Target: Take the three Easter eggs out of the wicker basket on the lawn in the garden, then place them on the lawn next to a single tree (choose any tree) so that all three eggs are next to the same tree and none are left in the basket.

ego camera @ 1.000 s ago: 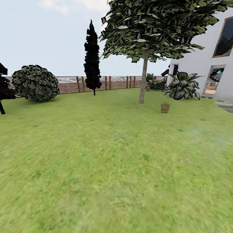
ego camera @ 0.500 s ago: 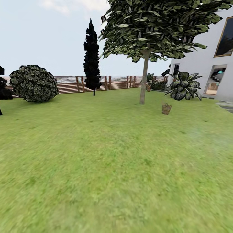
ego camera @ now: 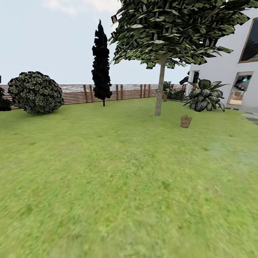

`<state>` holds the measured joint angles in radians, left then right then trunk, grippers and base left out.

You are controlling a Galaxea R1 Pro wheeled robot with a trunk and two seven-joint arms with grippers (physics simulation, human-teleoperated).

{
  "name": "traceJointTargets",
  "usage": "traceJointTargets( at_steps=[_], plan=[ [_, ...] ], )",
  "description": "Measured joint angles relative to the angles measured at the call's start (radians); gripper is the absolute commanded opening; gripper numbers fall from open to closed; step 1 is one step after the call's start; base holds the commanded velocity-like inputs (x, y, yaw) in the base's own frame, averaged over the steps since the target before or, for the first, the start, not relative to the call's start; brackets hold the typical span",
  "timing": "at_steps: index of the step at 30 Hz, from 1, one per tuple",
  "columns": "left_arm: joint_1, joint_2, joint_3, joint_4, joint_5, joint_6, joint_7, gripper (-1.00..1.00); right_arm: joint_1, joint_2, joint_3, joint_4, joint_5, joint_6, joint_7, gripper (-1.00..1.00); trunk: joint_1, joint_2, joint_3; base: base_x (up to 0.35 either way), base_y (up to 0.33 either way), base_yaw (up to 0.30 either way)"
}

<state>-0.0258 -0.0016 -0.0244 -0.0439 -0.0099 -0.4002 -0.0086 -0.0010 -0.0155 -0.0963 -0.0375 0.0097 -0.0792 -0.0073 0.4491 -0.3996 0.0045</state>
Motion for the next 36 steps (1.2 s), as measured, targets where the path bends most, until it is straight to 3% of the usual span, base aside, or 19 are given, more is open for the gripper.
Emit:
traceJointTargets(
  at_steps=[36],
  plan=[
    [0.000, 0.000, 0.000, 0.000, 0.000, 0.000, 0.000, 1.00, 0.000, 0.000, 0.000, 0.000, 0.000, 0.000, 0.000, 1.00, 0.000, 0.000, 0.000, 0.336, 0.000, 0.000]
  ],
)
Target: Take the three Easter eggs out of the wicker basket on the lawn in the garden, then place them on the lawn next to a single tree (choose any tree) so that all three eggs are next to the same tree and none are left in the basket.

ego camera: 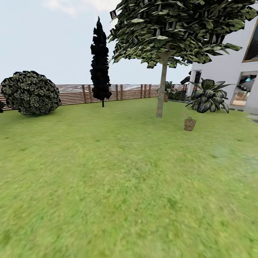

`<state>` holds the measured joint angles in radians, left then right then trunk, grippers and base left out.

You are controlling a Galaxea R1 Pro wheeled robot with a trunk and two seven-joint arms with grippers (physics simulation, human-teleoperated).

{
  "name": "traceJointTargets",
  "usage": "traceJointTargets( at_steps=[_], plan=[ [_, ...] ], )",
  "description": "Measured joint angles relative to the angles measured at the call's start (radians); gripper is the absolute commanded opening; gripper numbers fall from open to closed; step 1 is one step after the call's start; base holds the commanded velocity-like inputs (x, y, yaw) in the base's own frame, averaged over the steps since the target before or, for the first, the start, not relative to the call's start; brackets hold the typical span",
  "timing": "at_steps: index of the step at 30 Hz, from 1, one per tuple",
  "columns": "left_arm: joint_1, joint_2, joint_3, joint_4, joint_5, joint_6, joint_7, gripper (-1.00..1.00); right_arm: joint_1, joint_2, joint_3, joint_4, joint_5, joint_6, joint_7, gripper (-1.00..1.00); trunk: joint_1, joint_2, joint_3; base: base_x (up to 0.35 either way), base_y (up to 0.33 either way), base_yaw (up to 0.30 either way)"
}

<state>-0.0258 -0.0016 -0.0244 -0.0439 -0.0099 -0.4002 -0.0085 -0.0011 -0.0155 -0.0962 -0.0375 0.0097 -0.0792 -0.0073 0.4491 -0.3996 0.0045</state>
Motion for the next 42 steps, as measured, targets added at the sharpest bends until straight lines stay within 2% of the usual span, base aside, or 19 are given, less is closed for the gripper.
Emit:
traceJointTargets(
  at_steps=[42],
  plan=[
    [0.000, 0.000, 0.000, 0.000, 0.000, 0.000, 0.001, 1.00, 0.000, 0.000, 0.001, 0.000, 0.000, 0.000, 0.000, 1.00, 0.000, 0.000, 0.000, 0.336, 0.000, 0.000]
  ],
)
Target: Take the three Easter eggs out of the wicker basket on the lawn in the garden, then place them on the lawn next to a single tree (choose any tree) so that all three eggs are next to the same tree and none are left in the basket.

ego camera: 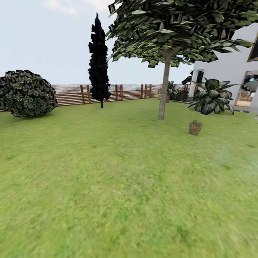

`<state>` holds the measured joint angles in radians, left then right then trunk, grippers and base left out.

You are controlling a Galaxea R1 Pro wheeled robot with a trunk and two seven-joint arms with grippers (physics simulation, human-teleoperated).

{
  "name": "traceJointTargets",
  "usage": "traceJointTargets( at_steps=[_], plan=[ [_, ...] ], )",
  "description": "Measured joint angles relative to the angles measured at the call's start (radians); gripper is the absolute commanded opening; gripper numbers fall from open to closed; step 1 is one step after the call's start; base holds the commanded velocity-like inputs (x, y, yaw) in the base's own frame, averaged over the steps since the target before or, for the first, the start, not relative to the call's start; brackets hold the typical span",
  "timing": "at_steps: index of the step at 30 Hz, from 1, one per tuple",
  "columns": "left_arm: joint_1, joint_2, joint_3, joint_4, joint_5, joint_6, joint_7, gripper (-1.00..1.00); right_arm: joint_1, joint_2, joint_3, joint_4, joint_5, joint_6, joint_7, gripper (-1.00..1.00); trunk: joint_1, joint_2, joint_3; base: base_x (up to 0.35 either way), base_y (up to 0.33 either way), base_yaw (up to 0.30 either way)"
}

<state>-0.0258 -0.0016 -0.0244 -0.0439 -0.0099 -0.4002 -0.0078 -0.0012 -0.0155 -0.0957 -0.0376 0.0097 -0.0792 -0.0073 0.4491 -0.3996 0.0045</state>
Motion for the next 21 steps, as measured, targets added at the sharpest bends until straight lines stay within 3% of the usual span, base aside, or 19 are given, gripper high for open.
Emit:
traceJointTargets(
  at_steps=[21],
  plan=[
    [0.000, 0.000, 0.000, 0.000, 0.000, -0.001, 0.001, 1.00, 0.000, 0.000, 0.000, 0.000, 0.000, 0.000, 0.000, 1.00, 0.000, 0.000, 0.000, 0.336, 0.000, 0.000]
  ],
)
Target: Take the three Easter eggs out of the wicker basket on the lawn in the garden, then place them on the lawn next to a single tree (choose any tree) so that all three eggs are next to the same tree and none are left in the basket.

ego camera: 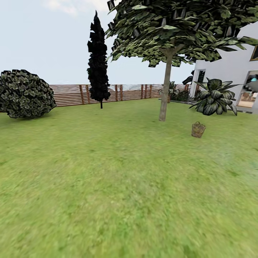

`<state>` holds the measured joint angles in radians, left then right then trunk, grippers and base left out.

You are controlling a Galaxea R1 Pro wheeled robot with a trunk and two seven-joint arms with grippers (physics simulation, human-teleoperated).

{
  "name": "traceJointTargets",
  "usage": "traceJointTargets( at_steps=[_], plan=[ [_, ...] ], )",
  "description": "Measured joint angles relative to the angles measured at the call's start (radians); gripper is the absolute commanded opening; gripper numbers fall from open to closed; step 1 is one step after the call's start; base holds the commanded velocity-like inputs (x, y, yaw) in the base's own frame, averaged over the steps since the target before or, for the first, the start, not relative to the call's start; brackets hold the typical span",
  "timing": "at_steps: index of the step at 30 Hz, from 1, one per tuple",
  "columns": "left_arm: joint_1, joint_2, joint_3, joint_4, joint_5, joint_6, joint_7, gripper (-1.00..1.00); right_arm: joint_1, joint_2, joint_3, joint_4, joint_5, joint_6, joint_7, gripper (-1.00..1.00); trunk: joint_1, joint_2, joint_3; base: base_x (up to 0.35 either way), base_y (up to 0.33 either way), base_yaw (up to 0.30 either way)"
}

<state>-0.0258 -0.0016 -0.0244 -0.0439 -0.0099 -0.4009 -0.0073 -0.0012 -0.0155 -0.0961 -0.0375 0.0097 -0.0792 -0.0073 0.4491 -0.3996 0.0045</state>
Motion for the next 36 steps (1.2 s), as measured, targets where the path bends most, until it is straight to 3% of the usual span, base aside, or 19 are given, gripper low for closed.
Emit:
traceJointTargets(
  at_steps=[36],
  plan=[
    [0.000, 0.000, 0.000, 0.000, 0.000, 0.000, 0.000, 1.00, 0.000, 0.000, -0.006, -0.004, -0.005, -0.001, 0.000, 1.00, 0.000, 0.000, 0.000, 0.336, 0.000, 0.000]
  ],
)
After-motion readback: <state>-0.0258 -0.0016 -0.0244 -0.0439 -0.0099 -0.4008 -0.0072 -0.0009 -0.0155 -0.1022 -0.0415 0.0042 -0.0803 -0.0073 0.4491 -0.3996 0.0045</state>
